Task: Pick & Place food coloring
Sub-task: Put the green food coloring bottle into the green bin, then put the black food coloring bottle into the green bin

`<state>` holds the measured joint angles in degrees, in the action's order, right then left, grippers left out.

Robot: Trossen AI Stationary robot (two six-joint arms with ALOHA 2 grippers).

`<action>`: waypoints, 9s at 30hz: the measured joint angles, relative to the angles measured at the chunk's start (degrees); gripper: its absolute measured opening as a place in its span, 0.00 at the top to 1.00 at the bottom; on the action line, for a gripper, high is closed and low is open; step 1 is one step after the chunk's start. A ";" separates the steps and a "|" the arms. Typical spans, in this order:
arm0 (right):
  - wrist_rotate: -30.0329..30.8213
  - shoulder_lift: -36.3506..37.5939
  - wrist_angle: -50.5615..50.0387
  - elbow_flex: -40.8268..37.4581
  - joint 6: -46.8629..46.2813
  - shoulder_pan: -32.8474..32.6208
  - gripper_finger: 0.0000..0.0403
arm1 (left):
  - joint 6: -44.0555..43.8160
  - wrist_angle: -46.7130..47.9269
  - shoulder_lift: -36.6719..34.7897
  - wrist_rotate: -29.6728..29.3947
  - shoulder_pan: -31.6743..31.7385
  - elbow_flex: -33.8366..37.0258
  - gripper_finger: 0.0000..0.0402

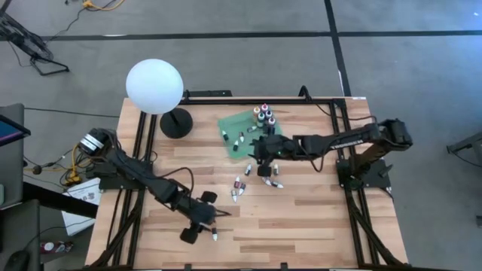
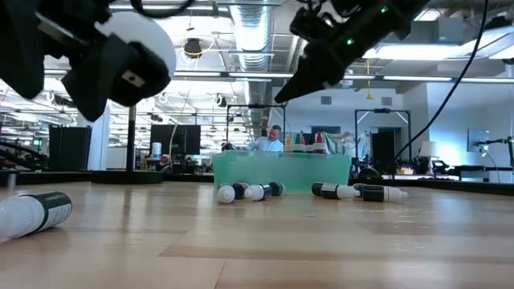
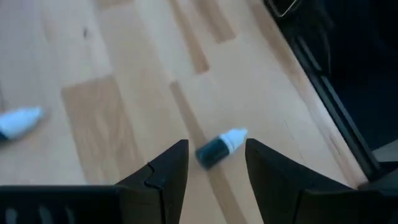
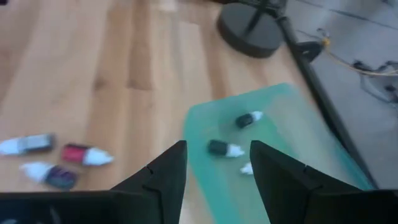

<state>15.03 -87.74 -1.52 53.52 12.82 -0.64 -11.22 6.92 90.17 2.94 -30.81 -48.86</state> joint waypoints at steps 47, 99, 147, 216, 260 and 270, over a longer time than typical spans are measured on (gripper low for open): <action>18.38 2.84 -7.45 -0.02 -12.04 -22.13 0.60 | 16.24 -5.99 10.40 -7.85 -4.74 -0.02 0.62; 17.94 2.45 -11.35 -0.09 -17.99 -24.80 0.60 | -17.29 4.94 10.32 -21.34 -6.82 -9.01 0.62; 18.03 2.51 -11.39 -0.70 -18.82 -26.50 0.60 | -18.76 8.71 17.68 -24.63 -10.58 -9.22 0.62; 18.08 2.51 -12.26 -0.66 -18.91 -26.50 0.60 | 21.35 -0.13 3.87 -32.88 31.77 -9.09 0.82; 15.63 2.51 -25.64 -0.68 -36.55 -26.43 0.60 | 23.71 1.06 3.80 -10.18 40.45 -9.14 0.63; 14.48 2.16 -27.04 -0.70 -41.24 -30.42 0.60 | 22.95 3.73 3.80 -9.73 37.04 -9.01 0.63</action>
<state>29.51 -85.58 -28.56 52.82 -28.42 -31.06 11.73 10.65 93.97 -6.79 6.23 -57.87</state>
